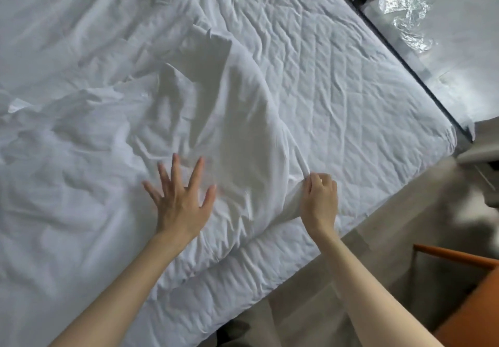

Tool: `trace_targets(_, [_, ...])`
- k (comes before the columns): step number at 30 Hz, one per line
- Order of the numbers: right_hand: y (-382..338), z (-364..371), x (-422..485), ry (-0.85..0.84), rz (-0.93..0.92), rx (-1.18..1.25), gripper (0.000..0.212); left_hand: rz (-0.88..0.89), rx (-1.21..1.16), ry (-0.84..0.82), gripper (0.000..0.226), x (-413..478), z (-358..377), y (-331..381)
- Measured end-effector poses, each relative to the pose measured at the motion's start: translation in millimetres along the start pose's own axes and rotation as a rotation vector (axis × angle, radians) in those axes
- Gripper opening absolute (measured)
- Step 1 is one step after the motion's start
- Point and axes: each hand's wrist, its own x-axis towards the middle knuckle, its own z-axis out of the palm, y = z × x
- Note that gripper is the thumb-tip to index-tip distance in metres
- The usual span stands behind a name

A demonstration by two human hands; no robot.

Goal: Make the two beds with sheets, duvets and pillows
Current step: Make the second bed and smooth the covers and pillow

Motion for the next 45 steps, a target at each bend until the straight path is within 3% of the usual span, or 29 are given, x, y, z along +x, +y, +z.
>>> trace_targets(1, [-2,-2,-5,0.079,-0.025,-0.012,0.018,0.093,0.002,0.037,0.073,-5,0,12])
trace_targets(3, [-7,-6,-17,0.153,-0.035,0.051,0.026,0.275,0.047,0.039,0.086,-20,9,34])
trace_targets(5, [-14,-7,-33,0.043,0.004,0.127,0.037,0.345,0.157,-0.032,0.106,-34,23,49])
trace_targets(8, [-17,-1,-38,-0.180,0.112,0.133,0.057,0.266,0.254,-0.127,0.124,-42,35,51])
trace_targets(10, [-17,3,-27,-0.210,0.124,0.081,0.045,0.285,0.241,-0.100,0.108,-44,37,45])
trace_targets(13, [-22,2,-12,-0.219,0.029,-0.018,0.018,0.389,0.197,0.030,0.059,-43,32,34])
trace_targets(15, [-20,-5,-13,-0.179,0.032,0.075,0.024,0.393,0.164,0.082,0.047,-41,25,28])
trace_targets(19, [-28,-31,-23,-0.110,0.251,0.476,0.039,0.332,0.117,0.011,0.047,-44,6,24])
trace_targets(22, [-61,-57,-23,-0.188,0.361,0.745,0.039,0.371,0.028,0.116,0.051,-47,-14,16])
trace_targets(26, [-89,-92,-28,-0.210,0.163,0.924,0.038,0.485,-0.008,0.331,0.043,-59,-39,-1])
trace_targets(28, [-73,-93,-20,-0.119,0.166,0.871,0.040,0.450,-0.019,0.178,0.052,-63,-44,-5])
trace_targets(30, [-37,-71,-7,-0.079,0.340,0.804,0.036,0.278,0.097,-0.196,0.070,-60,-40,-6])
trace_targets(32, [-7,-45,-5,-0.145,0.558,0.618,0.039,0.150,0.218,-0.471,0.088,-59,-17,-14])
trace_targets(35, [8,-23,-1,-0.163,0.670,0.459,0.038,0.085,0.240,-0.548,0.092,-53,1,-11])
trace_targets(37, [-2,-29,1,-0.105,0.594,0.430,0.031,0.067,0.144,-0.462,0.079,-50,-3,-4])
trace_targets(39, [-12,-35,1,-0.062,0.383,0.397,0.041,0.120,0.105,-0.320,0.068,-45,-6,7])
trace_targets(41, [-29,-40,-6,-0.057,-0.020,0.205,0.057,0.165,0.106,-0.225,0.066,-36,-3,20])
trace_targets(43, [-39,-31,-12,-0.172,-0.472,-0.066,0.060,0.133,0.127,-0.213,0.065,-27,9,34])
trace_targets(45, [-26,-13,-14,-0.331,-0.700,-0.273,0.060,0.038,0.149,-0.238,0.063,-22,23,38])
